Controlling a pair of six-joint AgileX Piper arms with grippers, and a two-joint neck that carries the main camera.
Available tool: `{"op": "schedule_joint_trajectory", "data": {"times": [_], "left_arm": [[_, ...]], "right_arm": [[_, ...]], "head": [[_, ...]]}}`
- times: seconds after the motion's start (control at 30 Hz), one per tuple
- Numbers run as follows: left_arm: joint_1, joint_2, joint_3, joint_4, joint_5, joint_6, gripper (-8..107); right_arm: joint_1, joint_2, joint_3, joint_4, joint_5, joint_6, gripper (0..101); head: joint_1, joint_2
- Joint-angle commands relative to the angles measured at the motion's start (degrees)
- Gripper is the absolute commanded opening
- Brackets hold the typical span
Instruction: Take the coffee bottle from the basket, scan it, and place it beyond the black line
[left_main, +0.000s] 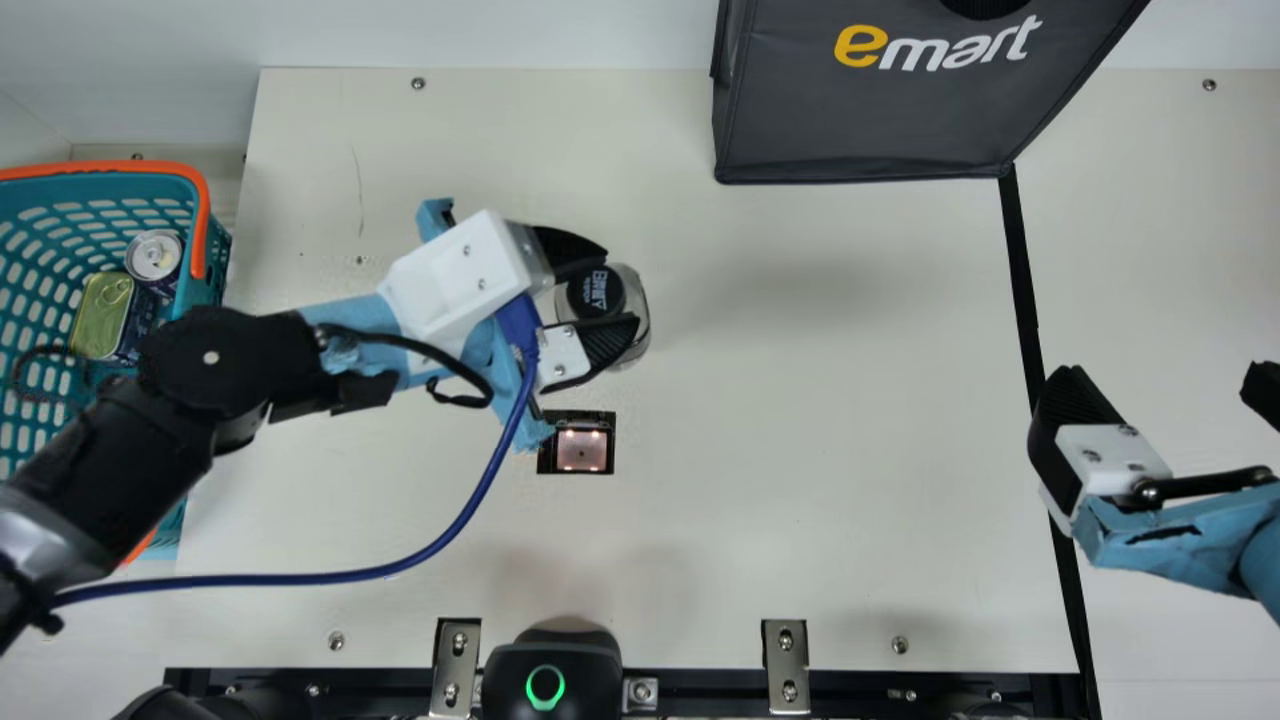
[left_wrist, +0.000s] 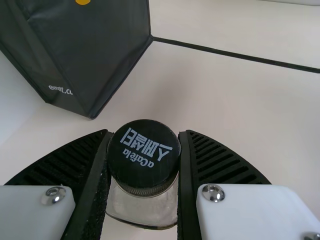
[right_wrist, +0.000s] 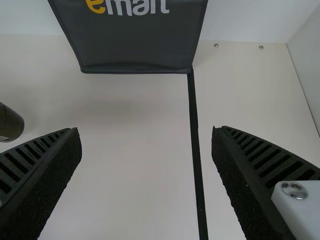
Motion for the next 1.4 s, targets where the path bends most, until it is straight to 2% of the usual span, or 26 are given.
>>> {"op": "schedule_joint_trajectory", "data": {"times": [0.0, 0.73, 1.03, 1.37], "left_arm": [[-0.34, 1.45, -1.24, -0.24, 0.1, 0.1, 10], [-4.25, 13.81, -12.39, -2.7, 1.42, 1.65, 10], [-5.86, 16.63, -14.82, -3.29, 1.8, 1.92, 10], [-7.89, 18.2, -15.17, -2.16, 1.03, 2.64, 10]], "right_arm": [[0.0, 0.0, 0.0, 0.0, 0.0, 0.0, 91], [0.0, 0.0, 0.0, 0.0, 0.0, 0.0, 91], [0.0, 0.0, 0.0, 0.0, 0.0, 0.0, 91], [0.0, 0.0, 0.0, 0.0, 0.0, 0.0, 91]], "head": [[-1.57, 0.09], [-1.57, 0.09], [-1.57, 0.09], [-1.57, 0.09]]}}
